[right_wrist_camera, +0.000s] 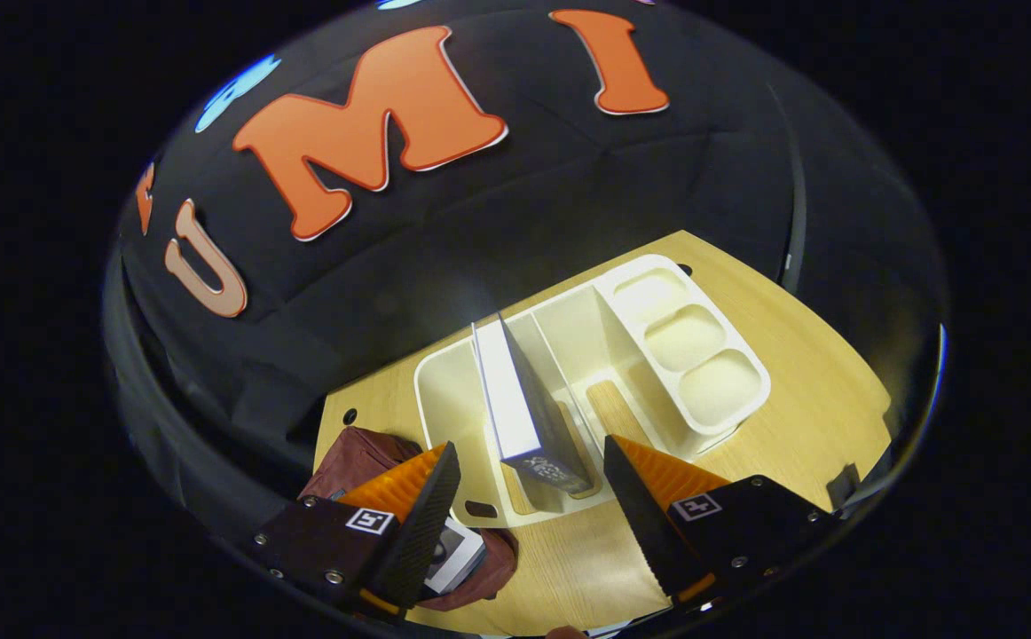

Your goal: Open the schoolbag, grab two books from the bookshelf and put them into the schoolbag.

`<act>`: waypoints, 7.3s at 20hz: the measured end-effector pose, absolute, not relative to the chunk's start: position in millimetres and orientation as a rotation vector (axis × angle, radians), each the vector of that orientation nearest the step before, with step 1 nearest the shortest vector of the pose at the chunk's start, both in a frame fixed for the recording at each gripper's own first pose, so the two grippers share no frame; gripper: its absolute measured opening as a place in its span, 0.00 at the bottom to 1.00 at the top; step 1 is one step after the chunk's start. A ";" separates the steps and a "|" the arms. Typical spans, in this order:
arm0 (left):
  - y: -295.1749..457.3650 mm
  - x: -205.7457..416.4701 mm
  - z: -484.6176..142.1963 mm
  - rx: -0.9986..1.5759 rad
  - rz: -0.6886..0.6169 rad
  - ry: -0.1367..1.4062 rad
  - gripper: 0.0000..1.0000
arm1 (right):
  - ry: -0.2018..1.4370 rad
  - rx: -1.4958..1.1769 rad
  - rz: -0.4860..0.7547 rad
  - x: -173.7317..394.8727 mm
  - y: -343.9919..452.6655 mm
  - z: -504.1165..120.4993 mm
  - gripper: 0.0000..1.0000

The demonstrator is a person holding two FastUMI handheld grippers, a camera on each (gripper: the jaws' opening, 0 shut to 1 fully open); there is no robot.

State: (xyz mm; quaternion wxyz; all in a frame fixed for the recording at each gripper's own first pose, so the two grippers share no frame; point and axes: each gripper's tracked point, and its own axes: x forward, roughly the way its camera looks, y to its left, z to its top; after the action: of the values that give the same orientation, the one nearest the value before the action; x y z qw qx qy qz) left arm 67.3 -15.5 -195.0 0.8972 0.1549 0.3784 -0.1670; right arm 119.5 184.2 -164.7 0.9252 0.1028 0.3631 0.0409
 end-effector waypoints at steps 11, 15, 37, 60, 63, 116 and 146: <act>-8.1 78.3 -206.8 0.268 -0.262 0.815 0.01 | 0.939 -0.053 0.161 173.9 216.4 -196.1 0.98; -8.4 82.6 -215.0 0.284 -0.241 0.829 0.01 | 0.974 -0.083 0.126 192.6 208.8 -208.8 0.98; -12.7 79.9 -217.2 0.215 -0.276 0.858 0.01 | 0.788 -0.070 0.046 188.7 187.9 -146.6 0.35; -10.0 88.5 -210.1 0.382 -0.429 0.783 0.01 | 0.814 0.754 0.255 -33.3 171.9 -181.9 0.34; -13.7 87.8 -204.8 0.417 -0.449 0.762 0.01 | 0.841 0.892 0.268 -34.5 191.3 -214.6 0.34; -41.7 23.5 -214.3 0.253 -0.454 0.821 0.02 | 1.048 0.789 0.128 18.1 234.7 -315.6 0.98; -130.0 56.9 2.3 -0.015 -0.343 0.011 0.96 | 0.215 0.119 0.142 36.6 39.7 -58.8 0.97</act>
State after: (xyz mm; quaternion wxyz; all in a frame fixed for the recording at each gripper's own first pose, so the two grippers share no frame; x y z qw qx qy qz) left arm 56.9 -130.0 2.3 0.9853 -0.0076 0.0056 -0.1705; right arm 36.6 39.7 -58.8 0.9900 0.0594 0.1071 0.0705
